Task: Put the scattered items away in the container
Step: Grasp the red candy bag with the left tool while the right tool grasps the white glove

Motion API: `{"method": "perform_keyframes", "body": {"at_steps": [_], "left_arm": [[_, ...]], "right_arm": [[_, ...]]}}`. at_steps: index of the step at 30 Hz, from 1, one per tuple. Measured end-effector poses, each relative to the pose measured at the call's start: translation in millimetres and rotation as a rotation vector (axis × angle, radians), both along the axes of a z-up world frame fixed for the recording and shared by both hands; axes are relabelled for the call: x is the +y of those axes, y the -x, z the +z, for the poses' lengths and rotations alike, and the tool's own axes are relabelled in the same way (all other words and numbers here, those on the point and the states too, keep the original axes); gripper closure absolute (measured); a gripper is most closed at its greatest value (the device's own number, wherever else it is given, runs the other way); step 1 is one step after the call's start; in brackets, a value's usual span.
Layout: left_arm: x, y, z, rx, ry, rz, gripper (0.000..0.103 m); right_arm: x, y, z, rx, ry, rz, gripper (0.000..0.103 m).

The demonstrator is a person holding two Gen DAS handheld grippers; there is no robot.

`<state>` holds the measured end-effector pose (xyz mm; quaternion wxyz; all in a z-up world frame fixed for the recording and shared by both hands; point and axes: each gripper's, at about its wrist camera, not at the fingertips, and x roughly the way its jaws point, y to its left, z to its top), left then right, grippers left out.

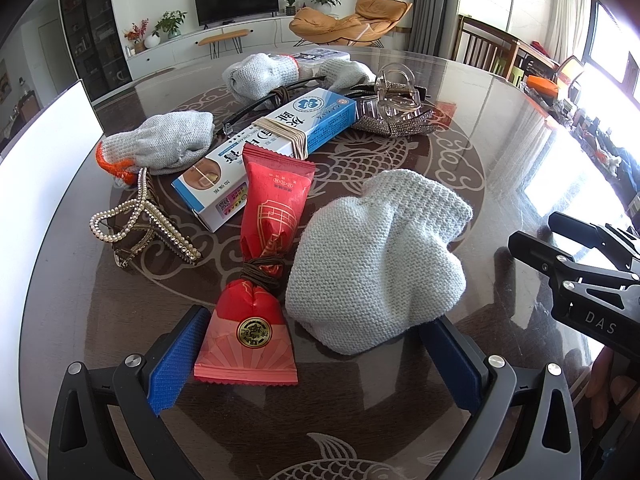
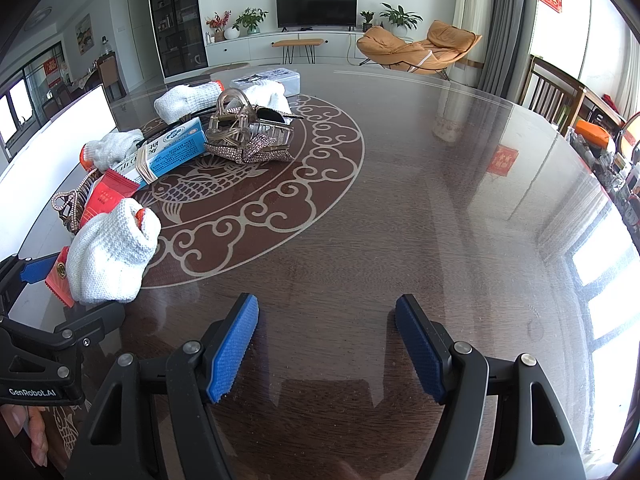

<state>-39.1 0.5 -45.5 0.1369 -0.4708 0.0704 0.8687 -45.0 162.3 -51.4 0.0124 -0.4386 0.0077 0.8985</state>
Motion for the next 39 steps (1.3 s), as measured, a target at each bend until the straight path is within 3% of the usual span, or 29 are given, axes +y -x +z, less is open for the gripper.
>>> {"method": "perform_keyframes", "body": {"at_steps": [4,9,12,14,16,17,19,22,24,26,31,39], "left_arm": [[-23,-19,5,0.024,-0.041,0.012,0.000],[-53,-35,14,0.091,0.014,0.059,0.000],[-71,-43,23,0.121,-0.040,0.084,0.000],[-80,-51,29,0.154,-0.066,0.093,0.000],[-85,-59,33,0.189,-0.073,0.094,0.000],[-86,-60,33,0.201,-0.073,0.094,0.000],[-87,-60,32,0.197,-0.069,0.095,0.000],[-84,-59,24,0.146,-0.055,0.090,0.000],[-84,-58,23,0.132,-0.061,0.091,0.000],[-81,-60,25,0.131,-0.078,0.084,0.000],[-63,-41,23,0.095,-0.063,0.067,0.000],[-34,-19,16,0.056,-0.012,0.064,0.000]], "right_arm": [[0,0,0,0.000,0.000,0.000,0.031],[0,0,0,0.000,0.000,0.000,0.031],[0,1,0,-0.008,0.003,0.001,0.030],[-3,2,4,-0.040,0.084,0.018,0.030],[-11,-2,16,-0.007,0.247,0.056,0.030],[-21,-4,24,0.025,0.276,0.080,0.030],[-51,1,32,0.046,0.252,0.169,0.030],[-95,20,18,-0.033,0.108,0.269,0.030],[-99,27,12,-0.004,0.016,0.254,0.031],[-86,33,16,0.015,-0.056,0.161,0.031],[-44,14,36,0.028,0.080,0.160,0.031],[-18,-34,4,-0.067,0.080,0.112,0.031]]}}
